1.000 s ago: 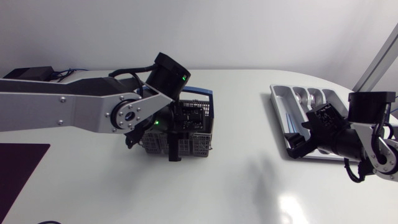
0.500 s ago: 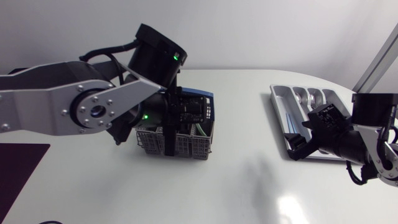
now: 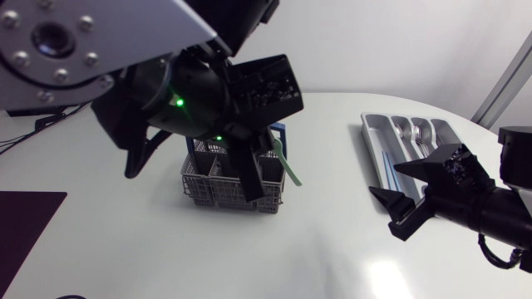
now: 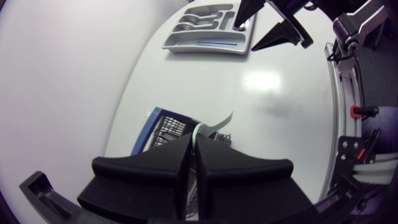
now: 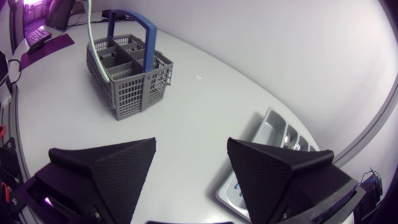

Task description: Unload the cutlery basket into the drawer organizer.

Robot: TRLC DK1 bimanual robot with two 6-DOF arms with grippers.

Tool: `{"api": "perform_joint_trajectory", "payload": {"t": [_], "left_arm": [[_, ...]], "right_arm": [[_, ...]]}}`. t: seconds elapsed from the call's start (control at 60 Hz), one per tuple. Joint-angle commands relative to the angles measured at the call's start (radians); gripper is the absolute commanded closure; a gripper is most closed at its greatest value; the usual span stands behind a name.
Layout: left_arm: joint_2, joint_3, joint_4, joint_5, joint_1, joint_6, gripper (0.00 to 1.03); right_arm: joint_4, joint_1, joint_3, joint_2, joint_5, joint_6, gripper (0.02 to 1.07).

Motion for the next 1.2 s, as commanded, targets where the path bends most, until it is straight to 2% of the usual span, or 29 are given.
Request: {"api": "perform_joint_trajectory", "payload": {"t": [0.0,0.1,0.25,0.383,0.5,0.567,0.633,0.883,1.117,1.183], "left_arm": [[0.068,0.095,-0.064,0.056,-0.008,-0.172,1.0],[0.147,0.2,-0.149,0.169,0.012,-0.337,1.0],[0.233,0.29,-0.212,0.316,0.061,-0.483,1.0],[0.28,0.319,-0.225,0.379,0.096,-0.554,1.0],[0.314,0.348,-0.241,0.431,0.122,-0.598,1.0],[0.329,0.354,-0.244,0.444,0.128,-0.607,1.0],[0.335,0.361,-0.245,0.454,0.128,-0.61,1.0],[0.348,0.358,-0.248,0.474,0.135,-0.612,1.0],[0.346,0.356,-0.256,0.477,0.148,-0.612,1.0],[0.346,0.354,-0.258,0.479,0.15,-0.614,1.0]], "right_arm": [[-0.039,0.052,0.037,-0.044,-0.005,0.026,0.24],[-0.058,0.135,0.051,-0.073,0.004,0.034,0.24],[-0.03,0.26,0.053,-0.053,0.069,0.04,0.24],[0.019,0.383,0.054,-0.035,0.158,0.037,0.25],[0.06,0.429,0.062,0.016,0.176,0.031,0.25],[0.099,0.477,0.071,0.063,0.219,0.029,0.26],[0.135,0.501,0.08,0.111,0.239,0.02,0.4],[0.204,0.523,0.141,0.247,0.281,-0.008,0.67],[0.207,0.523,0.157,0.29,0.297,-0.014,0.94],[0.203,0.523,0.157,0.29,0.299,-0.014,0.97]]}}
